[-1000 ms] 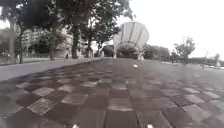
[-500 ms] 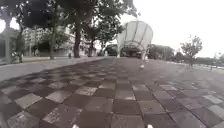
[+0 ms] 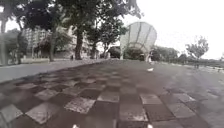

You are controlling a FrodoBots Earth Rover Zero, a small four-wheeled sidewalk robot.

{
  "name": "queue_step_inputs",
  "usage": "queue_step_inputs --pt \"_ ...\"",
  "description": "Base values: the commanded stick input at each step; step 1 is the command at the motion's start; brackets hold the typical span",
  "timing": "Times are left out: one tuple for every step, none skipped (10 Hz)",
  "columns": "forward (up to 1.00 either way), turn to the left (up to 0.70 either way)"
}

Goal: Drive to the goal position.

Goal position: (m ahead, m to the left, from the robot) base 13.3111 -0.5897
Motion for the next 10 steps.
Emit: queue_step_inputs --pt "1.00 -0.40" --pt "1.00 -0.40" --pt "1.00 -0.40" --pt "1.00 -0.40" --pt "1.00 -0.40" --pt "1.00 -0.24" --pt "1.00 -0.03" --pt "1.00 0.00" --pt "1.00 0.00" --pt "1.00 0.00"
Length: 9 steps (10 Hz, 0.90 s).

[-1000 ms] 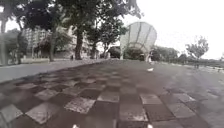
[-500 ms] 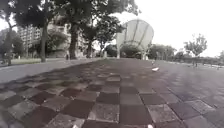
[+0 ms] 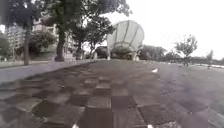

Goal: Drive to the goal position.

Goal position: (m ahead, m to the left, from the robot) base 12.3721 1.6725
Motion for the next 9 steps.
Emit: queue_step_inputs --pt "1.00 0.00" --pt "1.00 0.00" --pt "1.00 0.00" --pt "1.00 0.00" --pt "1.00 0.00" --pt "1.00 0.00" --pt "1.00 0.00" --pt "1.00 0.00" --pt "1.00 0.00"
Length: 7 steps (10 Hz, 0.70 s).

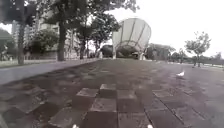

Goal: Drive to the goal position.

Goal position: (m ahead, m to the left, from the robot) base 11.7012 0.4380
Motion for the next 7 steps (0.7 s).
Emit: queue_step_inputs --pt "1.00 0.00" --pt "1.00 0.00" --pt "1.00 0.00" --pt "1.00 0.00" --pt "1.00 0.00" --pt "1.00 0.00" --pt "1.00 0.00"
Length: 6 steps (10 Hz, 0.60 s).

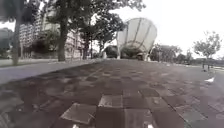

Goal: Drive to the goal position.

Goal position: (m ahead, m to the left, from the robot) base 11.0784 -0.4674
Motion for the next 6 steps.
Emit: queue_step_inputs --pt "1.00 0.00" --pt "1.00 0.00" --pt "1.00 0.00" --pt "1.00 0.00" --pt "1.00 0.00" --pt "1.00 0.00"
